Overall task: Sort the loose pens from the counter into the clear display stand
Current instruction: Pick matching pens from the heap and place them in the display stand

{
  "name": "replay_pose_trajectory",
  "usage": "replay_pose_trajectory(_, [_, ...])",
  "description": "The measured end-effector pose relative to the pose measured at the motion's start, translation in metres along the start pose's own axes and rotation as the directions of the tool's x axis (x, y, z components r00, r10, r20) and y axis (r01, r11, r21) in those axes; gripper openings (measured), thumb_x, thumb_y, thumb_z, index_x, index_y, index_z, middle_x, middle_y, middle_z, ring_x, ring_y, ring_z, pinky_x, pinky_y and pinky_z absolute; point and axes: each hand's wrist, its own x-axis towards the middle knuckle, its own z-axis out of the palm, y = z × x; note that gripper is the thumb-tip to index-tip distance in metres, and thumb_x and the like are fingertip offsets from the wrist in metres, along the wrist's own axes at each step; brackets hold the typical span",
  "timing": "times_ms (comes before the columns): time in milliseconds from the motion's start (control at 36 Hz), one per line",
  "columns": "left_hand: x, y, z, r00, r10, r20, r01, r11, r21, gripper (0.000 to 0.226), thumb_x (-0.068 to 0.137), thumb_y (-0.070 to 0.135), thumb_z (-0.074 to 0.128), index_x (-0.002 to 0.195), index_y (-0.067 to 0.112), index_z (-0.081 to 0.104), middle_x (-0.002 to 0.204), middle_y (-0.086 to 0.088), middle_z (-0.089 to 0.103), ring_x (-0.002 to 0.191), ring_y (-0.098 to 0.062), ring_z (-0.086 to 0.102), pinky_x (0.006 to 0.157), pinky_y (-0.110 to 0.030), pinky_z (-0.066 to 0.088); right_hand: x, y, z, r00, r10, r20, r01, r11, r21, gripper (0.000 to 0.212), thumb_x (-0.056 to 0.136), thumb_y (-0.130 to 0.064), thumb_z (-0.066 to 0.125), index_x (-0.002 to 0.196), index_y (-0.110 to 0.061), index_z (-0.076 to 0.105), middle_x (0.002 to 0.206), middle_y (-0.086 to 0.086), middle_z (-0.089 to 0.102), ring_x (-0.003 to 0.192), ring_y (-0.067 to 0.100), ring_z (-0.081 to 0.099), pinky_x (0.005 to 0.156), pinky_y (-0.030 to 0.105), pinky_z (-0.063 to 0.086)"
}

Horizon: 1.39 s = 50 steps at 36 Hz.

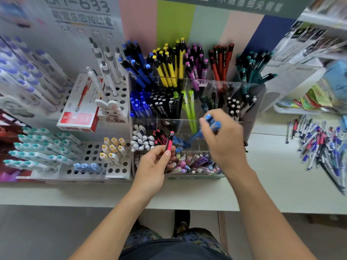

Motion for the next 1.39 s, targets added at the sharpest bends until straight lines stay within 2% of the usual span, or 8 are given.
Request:
replay_pose_trajectory(167, [-0.001,0.002,-0.004,0.981,0.138,-0.137,-0.131,0.989,0.063,0.02,0.103,0.012,0.053,0.111,0.018,0.07,0.102,0.004,0.074,0.095,-0.005,0.067,0.077,-0.018,0.055,-0.011,0.011,0.045,0.958,0.1,0.269,-0.061,0.987,-0.152,0.016,0.097,-0.024,0.066,0.107,-0.013,0.067,0.094,0.008,0.065,0.086,0.027,0.06,0.075,0.039,0.05])
replay_pose_trajectory(333, [0.0,-0.001,-0.006,0.969,0.164,-0.184,-0.151,0.985,0.081,0.022,0.104,0.018,0.053,0.116,0.022,0.071,0.108,0.01,0.075,0.106,-0.004,0.067,0.089,-0.02,0.052,-0.006,0.008,0.039,0.948,0.149,0.281,-0.134,0.988,-0.07,0.02,0.097,-0.028,0.066,0.112,-0.015,0.071,0.097,0.003,0.072,0.088,0.019,0.065,0.08,0.037,0.052])
replay_pose_trajectory(472, [0.001,-0.005,-0.004,0.971,0.139,-0.195,-0.136,0.99,0.03,0.021,0.104,0.023,0.055,0.115,0.026,0.073,0.106,0.007,0.075,0.102,-0.016,0.069,0.089,-0.037,0.058,-0.001,0.008,0.024,0.974,0.163,0.16,-0.178,0.98,0.085,0.01,0.096,-0.021,0.068,0.09,-0.015,0.07,0.075,0.0,0.067,0.066,0.02,0.066,0.061,0.04,0.056])
replay_pose_trajectory(583, [0.0,0.0,-0.007,0.944,0.243,-0.224,-0.229,0.97,0.085,0.017,0.103,0.018,0.056,0.104,0.03,0.068,0.081,0.01,0.069,0.078,-0.012,0.063,0.072,-0.023,0.055,-0.004,0.009,0.023,0.967,0.219,0.131,-0.242,0.948,0.207,0.001,0.094,-0.014,0.072,0.093,-0.014,0.073,0.074,0.004,0.068,0.06,0.018,0.066,0.053,0.019,0.052])
replay_pose_trajectory(861, [0.0,0.001,-0.009,0.879,0.42,-0.224,-0.343,0.885,0.313,0.012,0.101,0.022,0.059,0.095,0.032,0.063,0.081,0.005,0.069,0.076,-0.015,0.068,0.07,-0.036,0.058,-0.018,0.025,0.04,0.904,0.291,0.312,-0.28,0.957,-0.081,0.045,0.085,-0.036,0.081,0.122,-0.012,0.069,0.099,-0.002,0.071,0.087,0.012,0.063,0.078,0.023,0.045])
replay_pose_trajectory(1000, [0.002,0.01,-0.005,0.87,0.427,-0.246,-0.329,0.875,0.355,0.012,0.099,0.015,0.063,0.107,0.022,0.069,0.077,0.013,0.069,0.057,-0.008,0.068,0.054,-0.019,0.054,-0.012,0.014,0.012,0.951,0.187,0.247,-0.183,0.982,-0.038,0.045,0.083,-0.029,0.083,0.123,-0.017,0.07,0.108,-0.007,0.071,0.088,0.003,0.065,0.082,0.021,0.053])
replay_pose_trajectory(1222, [0.022,0.016,-0.004,0.881,0.468,-0.063,-0.335,0.712,0.617,0.017,0.09,0.004,0.064,0.098,0.015,0.073,0.073,0.009,0.068,0.063,-0.007,0.064,0.06,-0.03,0.052,-0.001,-0.029,0.032,0.937,-0.075,0.342,0.081,0.997,-0.005,0.027,0.087,-0.026,0.078,0.113,-0.019,0.075,0.093,-0.011,0.063,0.069,-0.007,0.048,0.073,0.018,0.041])
replay_pose_trajectory(1389, [0.017,0.021,-0.008,0.889,0.447,-0.102,-0.33,0.779,0.533,0.035,0.092,0.007,0.068,0.125,0.019,0.064,0.081,0.013,0.069,0.062,-0.004,0.067,0.062,-0.029,0.058,0.007,-0.041,0.053,0.933,-0.018,0.36,0.1,0.972,-0.211,0.018,0.095,-0.027,0.066,0.102,-0.011,0.073,0.092,0.005,0.067,0.091,0.025,0.062,0.076,0.037,0.048])
